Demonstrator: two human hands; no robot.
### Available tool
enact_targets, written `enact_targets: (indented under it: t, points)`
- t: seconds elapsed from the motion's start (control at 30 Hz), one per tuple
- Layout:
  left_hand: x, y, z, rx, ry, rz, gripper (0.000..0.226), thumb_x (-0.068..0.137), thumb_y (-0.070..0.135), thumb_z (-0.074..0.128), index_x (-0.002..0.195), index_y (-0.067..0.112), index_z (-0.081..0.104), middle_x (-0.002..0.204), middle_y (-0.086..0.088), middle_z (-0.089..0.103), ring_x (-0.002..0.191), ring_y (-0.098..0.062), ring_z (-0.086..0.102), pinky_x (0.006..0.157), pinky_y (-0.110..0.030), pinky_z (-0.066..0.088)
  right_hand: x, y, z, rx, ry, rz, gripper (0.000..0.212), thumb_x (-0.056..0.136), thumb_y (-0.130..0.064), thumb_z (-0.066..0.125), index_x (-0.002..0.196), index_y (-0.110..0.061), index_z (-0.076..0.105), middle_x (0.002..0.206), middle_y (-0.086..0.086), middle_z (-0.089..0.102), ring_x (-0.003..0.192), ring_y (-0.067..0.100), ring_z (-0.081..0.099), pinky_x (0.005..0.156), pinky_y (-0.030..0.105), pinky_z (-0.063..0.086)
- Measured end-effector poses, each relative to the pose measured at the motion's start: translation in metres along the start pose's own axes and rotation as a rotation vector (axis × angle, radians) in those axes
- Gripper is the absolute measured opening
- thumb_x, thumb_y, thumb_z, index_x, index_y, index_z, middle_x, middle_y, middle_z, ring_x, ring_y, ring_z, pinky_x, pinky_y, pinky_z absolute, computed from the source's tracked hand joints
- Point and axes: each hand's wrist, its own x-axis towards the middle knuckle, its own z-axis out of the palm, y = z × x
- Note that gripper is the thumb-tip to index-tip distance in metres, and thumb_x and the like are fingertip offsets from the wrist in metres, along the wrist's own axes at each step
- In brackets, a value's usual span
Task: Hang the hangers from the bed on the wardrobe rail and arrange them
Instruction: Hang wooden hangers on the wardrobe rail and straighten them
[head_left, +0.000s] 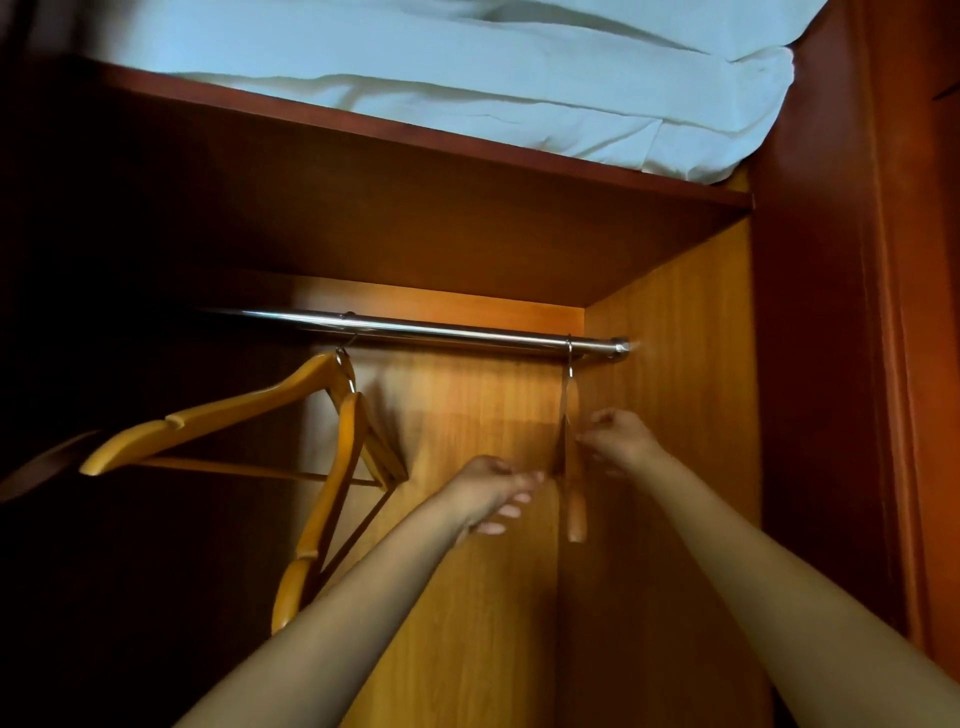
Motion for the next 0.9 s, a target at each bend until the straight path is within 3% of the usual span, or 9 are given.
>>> enact_targets:
  t: [0.07, 0.2, 0.3, 0.37, 0.47, 0.57, 0.63, 0.77, 0.9]
  points:
    - [-0.006, 0.007, -0.018, 0.253, 0.171, 0.139, 0.029, 0.09, 0.032, 0.06, 0.106, 0.008, 0.065, 0.094, -0.005, 0.064, 0.086, -0.016, 0.058, 0.073, -0.026, 0.047, 0.001, -0.01, 0.006, -0.14, 0.122, -0.122, 0.008, 0.09, -0.013, 0.057, 0.083, -0.018, 0.057, 0.092, 0.006, 0.059, 0.081, 0.019, 0.057, 0.073, 0.03, 0.044]
    - [-0.023, 0.018, -0.073, 0.512, 0.453, 0.262, 0.021, 0.092, 0.023, 0.057, 0.099, 0.007, 0.067, 0.099, -0.01, 0.07, 0.093, -0.024, 0.065, 0.085, -0.036, 0.055, -0.014, -0.044, 0.034, -0.145, 0.283, -0.427, 0.012, 0.089, -0.01, 0.055, 0.098, -0.015, 0.061, 0.099, 0.007, 0.064, 0.089, 0.019, 0.058, 0.069, 0.024, 0.044]
    - [-0.036, 0.014, -0.113, 0.699, 0.62, 0.266, 0.016, 0.092, 0.024, 0.055, 0.098, 0.014, 0.066, 0.097, -0.005, 0.069, 0.091, -0.02, 0.066, 0.08, -0.036, 0.056, -0.039, -0.077, 0.067, -0.081, 0.23, -0.593, 0.013, 0.088, -0.008, 0.054, 0.095, -0.014, 0.064, 0.091, 0.003, 0.065, 0.086, 0.019, 0.06, 0.075, 0.029, 0.049]
    - [-0.042, 0.012, -0.129, 0.893, 0.766, 0.26, 0.021, 0.091, 0.03, 0.053, 0.102, 0.016, 0.064, 0.101, -0.005, 0.065, 0.097, -0.024, 0.064, 0.081, -0.038, 0.055, -0.058, -0.091, 0.094, -0.033, 0.106, -0.61, 0.009, 0.087, -0.012, 0.055, 0.086, -0.019, 0.06, 0.079, -0.004, 0.062, 0.079, 0.018, 0.059, 0.065, 0.024, 0.045]
    - [-0.052, 0.012, -0.151, 1.172, 0.961, 0.135, 0.031, 0.092, 0.034, 0.048, 0.116, 0.018, 0.058, 0.117, -0.008, 0.057, 0.114, -0.03, 0.051, 0.092, -0.044, 0.043, -0.083, -0.094, 0.144, -0.077, -0.198, -0.471, 0.008, 0.085, -0.025, 0.058, 0.084, -0.028, 0.051, 0.081, -0.006, 0.06, 0.074, 0.017, 0.059, 0.058, 0.023, 0.046]
    - [-0.064, 0.013, -0.174, 1.302, 0.99, -0.029, 0.037, 0.092, 0.032, 0.049, 0.126, 0.018, 0.052, 0.127, -0.009, 0.053, 0.122, -0.03, 0.045, 0.097, -0.043, 0.039, -0.094, -0.078, 0.19, -0.162, -0.514, -0.194, 0.062, 0.084, -0.04, 0.059, 0.136, -0.021, 0.032, 0.13, 0.008, 0.053, 0.102, 0.023, 0.059, 0.057, 0.028, 0.052]
    - [-0.07, 0.009, -0.189, 1.314, 0.961, -0.126, 0.04, 0.092, 0.034, 0.051, 0.128, 0.017, 0.05, 0.129, -0.01, 0.053, 0.124, -0.031, 0.045, 0.098, -0.043, 0.039, -0.097, -0.065, 0.212, -0.05, -0.607, -0.057, 0.078, 0.084, -0.042, 0.061, 0.145, -0.024, 0.016, 0.14, 0.007, 0.045, 0.114, 0.028, 0.056, 0.066, 0.033, 0.052]
    - [-0.079, -0.005, -0.208, 1.249, 0.85, -0.25, 0.025, 0.095, 0.03, 0.048, 0.115, 0.017, 0.056, 0.101, -0.005, 0.061, 0.103, -0.026, 0.059, 0.086, -0.039, 0.049, -0.098, -0.052, 0.232, 0.207, -0.612, 0.061, 0.058, 0.083, -0.03, 0.063, 0.134, -0.021, 0.037, 0.129, 0.005, 0.053, 0.114, 0.028, 0.056, 0.076, 0.037, 0.047]
    - [-0.083, -0.014, -0.213, 1.157, 0.767, -0.212, 0.018, 0.093, 0.03, 0.053, 0.104, 0.018, 0.061, 0.078, 0.0, 0.056, 0.08, -0.021, 0.065, 0.07, -0.031, 0.056, -0.102, -0.055, 0.238, 0.407, -0.547, 0.075, 0.011, 0.083, -0.01, 0.058, 0.089, -0.018, 0.054, 0.081, 0.003, 0.065, 0.06, 0.009, 0.067, 0.044, 0.01, 0.042]
